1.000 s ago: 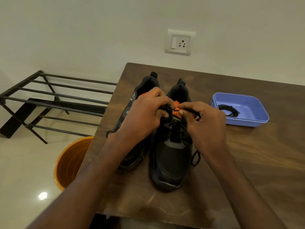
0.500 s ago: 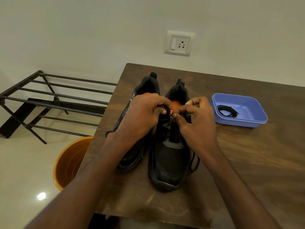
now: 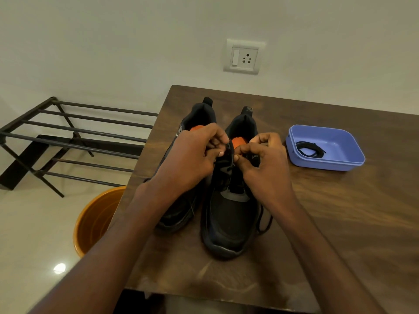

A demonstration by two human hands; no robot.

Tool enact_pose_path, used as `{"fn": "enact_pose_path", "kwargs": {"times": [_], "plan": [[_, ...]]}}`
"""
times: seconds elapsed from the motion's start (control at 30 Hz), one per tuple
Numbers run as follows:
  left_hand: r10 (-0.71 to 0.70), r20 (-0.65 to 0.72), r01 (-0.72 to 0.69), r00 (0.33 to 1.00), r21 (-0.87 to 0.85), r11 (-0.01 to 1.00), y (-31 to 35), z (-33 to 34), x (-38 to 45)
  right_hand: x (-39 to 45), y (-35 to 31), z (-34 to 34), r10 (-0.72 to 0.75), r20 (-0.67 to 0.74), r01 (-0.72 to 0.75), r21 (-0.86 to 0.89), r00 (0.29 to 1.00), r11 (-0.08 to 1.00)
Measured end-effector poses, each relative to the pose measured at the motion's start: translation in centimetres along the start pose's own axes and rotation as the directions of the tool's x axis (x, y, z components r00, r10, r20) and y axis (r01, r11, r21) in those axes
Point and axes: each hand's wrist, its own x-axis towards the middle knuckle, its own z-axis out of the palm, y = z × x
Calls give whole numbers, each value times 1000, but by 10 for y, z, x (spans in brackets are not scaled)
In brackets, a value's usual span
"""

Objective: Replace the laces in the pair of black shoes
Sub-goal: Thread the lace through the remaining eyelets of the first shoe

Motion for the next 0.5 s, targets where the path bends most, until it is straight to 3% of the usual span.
{"fn": "enact_pose_path", "kwargs": {"times": [0.2, 0.4, 0.5], "plan": [[27, -26, -24, 999, 85, 996, 7, 6, -4, 2, 6, -9, -41, 121, 32, 75, 992, 997], [-42, 38, 34, 998, 194, 980, 9, 10, -2, 1, 14, -18, -34, 276, 35, 0, 961, 999], [-64, -104, 81, 993, 170, 982, 11, 6, -1, 1, 15, -20, -50, 271, 59, -25, 961, 998]]}}
